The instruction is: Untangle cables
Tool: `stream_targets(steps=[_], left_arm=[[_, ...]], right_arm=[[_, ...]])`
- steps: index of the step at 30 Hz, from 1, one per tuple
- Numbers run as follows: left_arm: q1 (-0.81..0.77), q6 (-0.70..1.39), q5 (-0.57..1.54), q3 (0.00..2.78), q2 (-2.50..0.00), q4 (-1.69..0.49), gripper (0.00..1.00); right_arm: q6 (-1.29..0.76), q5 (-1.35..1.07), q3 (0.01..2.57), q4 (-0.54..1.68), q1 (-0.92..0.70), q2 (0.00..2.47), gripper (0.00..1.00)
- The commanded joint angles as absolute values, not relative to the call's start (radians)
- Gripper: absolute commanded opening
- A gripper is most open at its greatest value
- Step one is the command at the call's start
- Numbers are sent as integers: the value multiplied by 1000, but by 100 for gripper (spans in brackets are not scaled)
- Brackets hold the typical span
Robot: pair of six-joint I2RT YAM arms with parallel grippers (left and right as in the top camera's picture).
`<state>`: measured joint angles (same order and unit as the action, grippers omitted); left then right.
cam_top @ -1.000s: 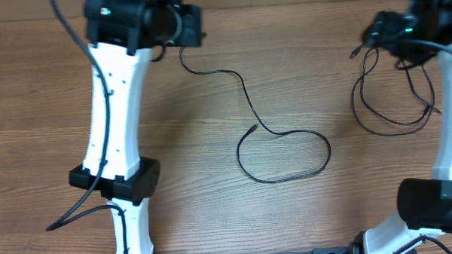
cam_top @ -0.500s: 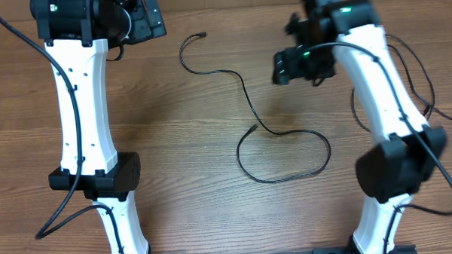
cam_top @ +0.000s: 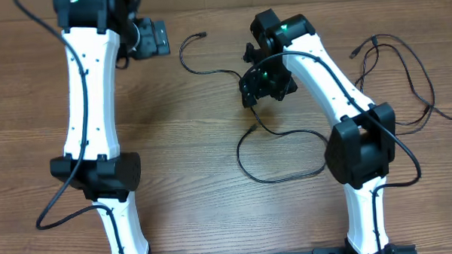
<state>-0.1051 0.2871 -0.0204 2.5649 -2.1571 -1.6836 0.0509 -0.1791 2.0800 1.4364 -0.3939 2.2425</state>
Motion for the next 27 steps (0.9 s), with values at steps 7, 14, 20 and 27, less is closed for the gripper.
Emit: stream_targets(steps=[7, 14, 20, 27], left_arm=[[-104, 305, -78, 2062, -1925, -1690, 100], [-103, 363, -92, 1891, -1890, -1674, 100], [-106, 363, -78, 1852, -1890, -1636, 100], [-106, 363, -77, 1852, -1890, -1596, 100]], right_arm=[[57, -182, 2062, 1367, -398, 2312, 84], [54, -181, 1895, 1240, -412, 2313, 63], [19, -172, 1891, 1228, -409, 2310, 4], [-84, -31, 2135, 1359, -331, 2254, 4]])
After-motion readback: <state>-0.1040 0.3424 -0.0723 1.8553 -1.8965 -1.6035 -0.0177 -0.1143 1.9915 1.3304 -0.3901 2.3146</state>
